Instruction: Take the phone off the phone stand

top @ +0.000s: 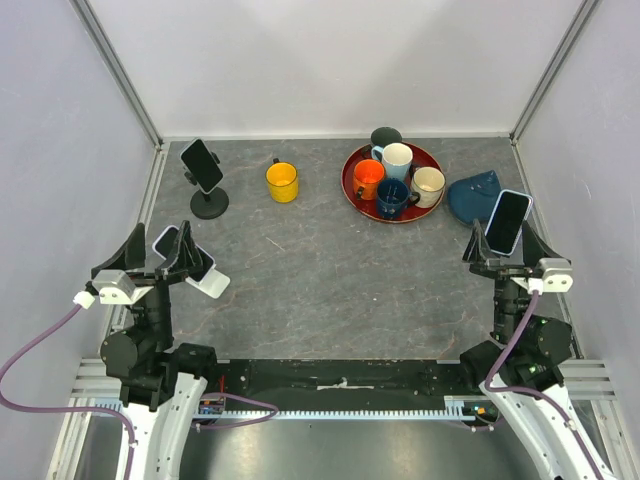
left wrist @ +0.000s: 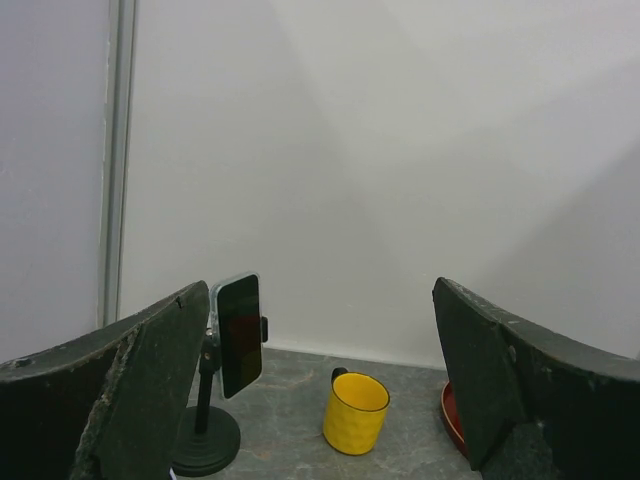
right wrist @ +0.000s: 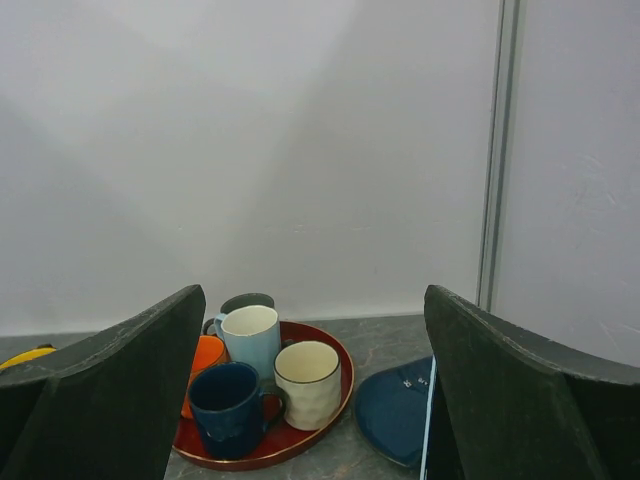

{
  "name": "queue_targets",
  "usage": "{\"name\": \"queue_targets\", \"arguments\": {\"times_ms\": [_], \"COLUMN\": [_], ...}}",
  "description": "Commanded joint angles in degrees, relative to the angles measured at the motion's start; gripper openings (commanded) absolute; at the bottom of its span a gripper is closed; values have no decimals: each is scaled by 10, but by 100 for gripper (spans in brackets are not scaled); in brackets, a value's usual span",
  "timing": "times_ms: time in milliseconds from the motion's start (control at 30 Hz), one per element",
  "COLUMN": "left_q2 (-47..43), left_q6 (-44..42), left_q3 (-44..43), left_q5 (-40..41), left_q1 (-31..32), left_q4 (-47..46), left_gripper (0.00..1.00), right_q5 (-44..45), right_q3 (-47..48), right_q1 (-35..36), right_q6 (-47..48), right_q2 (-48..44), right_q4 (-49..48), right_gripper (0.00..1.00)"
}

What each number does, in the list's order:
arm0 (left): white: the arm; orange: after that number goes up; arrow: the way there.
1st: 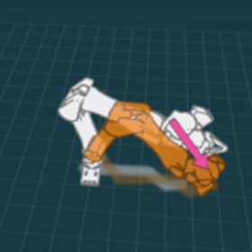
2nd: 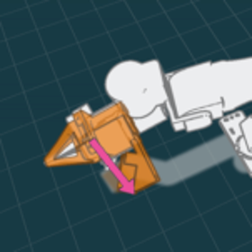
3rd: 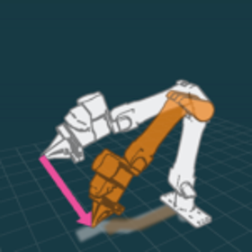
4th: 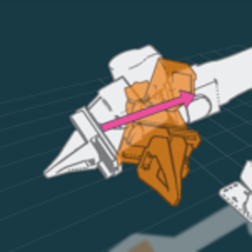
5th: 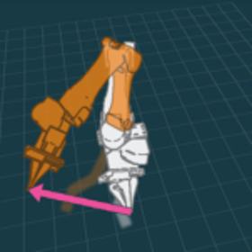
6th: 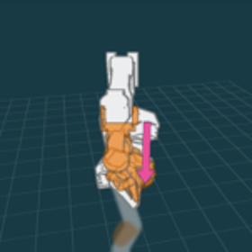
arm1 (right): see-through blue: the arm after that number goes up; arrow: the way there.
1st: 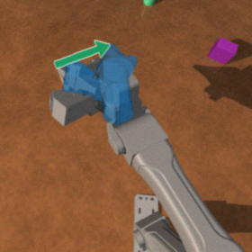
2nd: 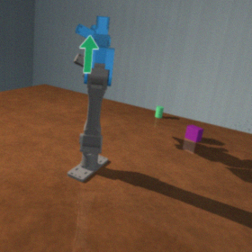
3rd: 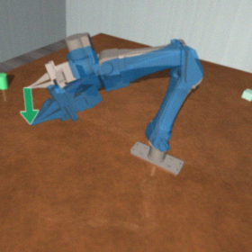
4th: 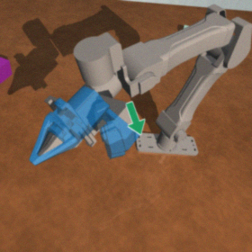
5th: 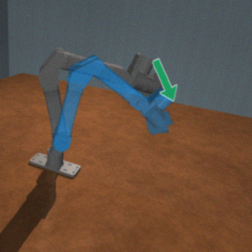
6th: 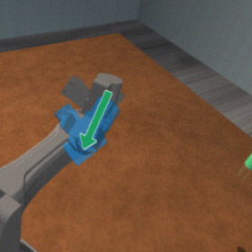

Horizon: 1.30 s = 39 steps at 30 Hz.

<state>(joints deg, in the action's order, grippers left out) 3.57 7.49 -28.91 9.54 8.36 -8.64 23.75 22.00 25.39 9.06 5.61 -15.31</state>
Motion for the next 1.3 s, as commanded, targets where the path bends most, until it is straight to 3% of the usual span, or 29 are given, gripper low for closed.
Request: {"name": "queue_targets", "arguments": {"times_ms": [0, 367, 533, 700, 1033, 1267], "left_q2": [-5, 17, 40, 105, 299, 423], "left_q6": [4, 21, 71, 139, 242, 288], "left_q3": [-1, -4, -23, -59, -181, -229], "left_q5": [12, 17, 110, 226, 334, 387], "left_q1": [-5, -12, -17, -18, -18, -17], "left_q4": [-8, -3, 38, 140, 377, 484], "left_gripper": [100, 100, 100, 100, 100, 100], "right_q5": [6, 6, 2, 4, 15, 23], "right_q3": [2, -12, -15, -8, 4, 10], "right_q1": [-1, -1, -1, 0, 33, 66], "right_q6": [3, -5, -13, -28, -43, -41], "right_q2": [-20, -41, -46, -54, -53, -53], "right_q4": [-21, -32, -38, -22, -1, 10], "right_gripper": [98, 98, 98, 98, 98, 98]}}
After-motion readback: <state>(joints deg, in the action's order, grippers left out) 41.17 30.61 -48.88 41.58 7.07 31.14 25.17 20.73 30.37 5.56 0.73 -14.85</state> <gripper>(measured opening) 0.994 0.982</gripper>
